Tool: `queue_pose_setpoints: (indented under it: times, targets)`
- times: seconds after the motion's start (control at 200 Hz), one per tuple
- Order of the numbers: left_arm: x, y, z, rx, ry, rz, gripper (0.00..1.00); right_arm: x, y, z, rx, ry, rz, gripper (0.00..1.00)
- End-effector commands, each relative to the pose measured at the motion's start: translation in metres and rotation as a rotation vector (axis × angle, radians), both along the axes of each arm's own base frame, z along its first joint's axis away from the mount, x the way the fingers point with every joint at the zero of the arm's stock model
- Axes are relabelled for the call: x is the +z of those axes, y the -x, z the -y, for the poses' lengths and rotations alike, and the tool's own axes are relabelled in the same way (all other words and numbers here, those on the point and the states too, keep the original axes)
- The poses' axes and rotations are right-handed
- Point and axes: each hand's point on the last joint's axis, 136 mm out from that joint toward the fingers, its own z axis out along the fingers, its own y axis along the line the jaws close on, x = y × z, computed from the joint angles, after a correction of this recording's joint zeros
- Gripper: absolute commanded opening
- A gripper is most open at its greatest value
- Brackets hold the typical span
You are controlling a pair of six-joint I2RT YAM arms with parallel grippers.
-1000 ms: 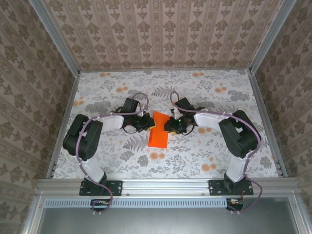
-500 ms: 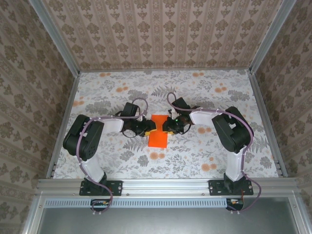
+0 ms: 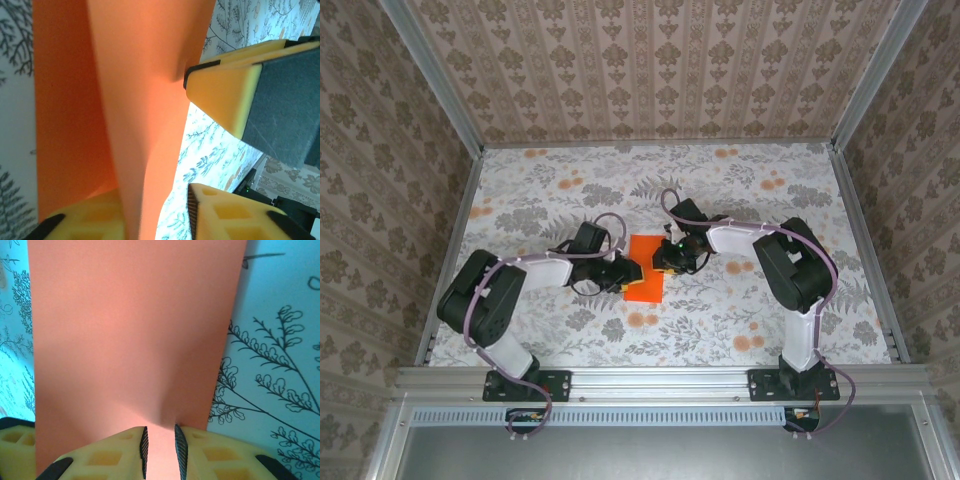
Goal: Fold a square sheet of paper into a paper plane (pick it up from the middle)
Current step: Fold the triangle a second time at the center of the table.
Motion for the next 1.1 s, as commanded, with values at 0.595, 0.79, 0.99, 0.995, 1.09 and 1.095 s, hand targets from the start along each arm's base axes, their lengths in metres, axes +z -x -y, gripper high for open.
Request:
queue_pose_setpoints:
  times: [0.595, 0.79, 0.99, 0.995, 1.09, 1.095]
  targets:
    - [0.043, -0.024, 0.034, -0.061, 0.149, 0.133, 0.43, -0.023, 0.012, 0.015, -0.025, 0.108, -0.078, 0.27]
    - [0.029, -0.027, 0.036, -0.056, 0.131, 0.109, 0.44, -0.009, 0.009, 0.011, -0.019, 0.073, -0.058, 0.28]
    - [0.016, -0.025, 0.028, -0.037, 0.088, 0.097, 0.38, 0.039, -0.005, 0.011, -0.034, -0.027, 0.046, 0.37]
    - [0.016, -0.025, 0.028, -0.037, 0.088, 0.097, 0.37, 0.04, -0.005, 0.012, -0.035, -0.029, 0.049, 0.37]
    - [0.012, -0.025, 0.024, -0.029, 0.073, 0.092, 0.33, 0.06, -0.007, 0.015, -0.042, -0.083, 0.088, 0.42]
    - [0.011, -0.024, 0.024, -0.029, 0.072, 0.09, 0.33, 0.061, -0.006, 0.015, -0.042, -0.085, 0.09, 0.42]
